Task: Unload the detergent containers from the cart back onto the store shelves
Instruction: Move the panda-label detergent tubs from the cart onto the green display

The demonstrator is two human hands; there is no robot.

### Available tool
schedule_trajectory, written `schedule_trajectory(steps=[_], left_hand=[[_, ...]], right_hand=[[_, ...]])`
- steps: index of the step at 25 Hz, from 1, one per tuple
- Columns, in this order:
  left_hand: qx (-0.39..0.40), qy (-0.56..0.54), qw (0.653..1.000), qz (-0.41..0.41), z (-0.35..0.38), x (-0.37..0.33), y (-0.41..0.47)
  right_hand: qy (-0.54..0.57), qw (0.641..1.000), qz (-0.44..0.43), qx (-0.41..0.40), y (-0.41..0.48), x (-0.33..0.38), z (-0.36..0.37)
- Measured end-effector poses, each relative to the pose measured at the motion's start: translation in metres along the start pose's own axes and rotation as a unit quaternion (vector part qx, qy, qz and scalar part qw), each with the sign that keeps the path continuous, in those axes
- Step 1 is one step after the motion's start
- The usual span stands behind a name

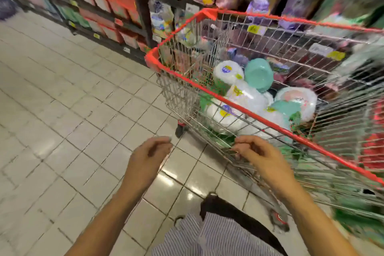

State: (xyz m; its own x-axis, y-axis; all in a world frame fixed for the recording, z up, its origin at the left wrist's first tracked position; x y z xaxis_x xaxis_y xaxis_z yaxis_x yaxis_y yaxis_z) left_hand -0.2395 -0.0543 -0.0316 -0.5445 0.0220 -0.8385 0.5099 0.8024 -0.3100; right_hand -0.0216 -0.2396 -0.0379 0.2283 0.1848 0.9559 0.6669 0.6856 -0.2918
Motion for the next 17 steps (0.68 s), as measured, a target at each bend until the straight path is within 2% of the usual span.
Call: schedule_trajectory(steps=[4,8,13,15,17], left_hand=[[0.073,-0.016,0.989,0.13,0.051,-0.106,0.083],[0.134,-0.008,0.972,0.194,0.12,-0.19,0.164],[0.184,0.045,0.964,0.188,0.209,-0.247,0.26],[0.197,0.075,0.966,0.153,0.249,-0.249,0.301],[0.214,0.109,0.966,0.097,0.291,-0.239,0.34]], right_hand=[[0.06,0.992,-0.073,-0.078,0.038,0.064,-0.039],[0.051,0.984,-0.091,-0.143,0.105,0.102,-0.104],[0.096,0.967,-0.031,-0.236,0.206,0.099,-0.186],[0.118,0.96,0.011,-0.255,0.25,0.076,-0.207],[0.083,0.957,0.056,-0.273,0.292,0.047,-0.228]])
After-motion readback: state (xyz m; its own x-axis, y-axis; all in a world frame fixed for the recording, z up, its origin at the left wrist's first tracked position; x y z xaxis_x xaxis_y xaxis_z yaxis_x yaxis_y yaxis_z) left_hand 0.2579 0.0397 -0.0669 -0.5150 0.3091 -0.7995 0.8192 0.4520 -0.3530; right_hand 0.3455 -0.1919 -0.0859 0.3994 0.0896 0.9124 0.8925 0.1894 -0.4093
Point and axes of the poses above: each hand's wrist, its own y-axis towards the middle knuckle, its own z-axis out of the palm, x = y × z, the point moved 10 cm from there along y, towards the middle knuckle, and after that the axes turned 12 degrees about y, right-handed, at the moved point
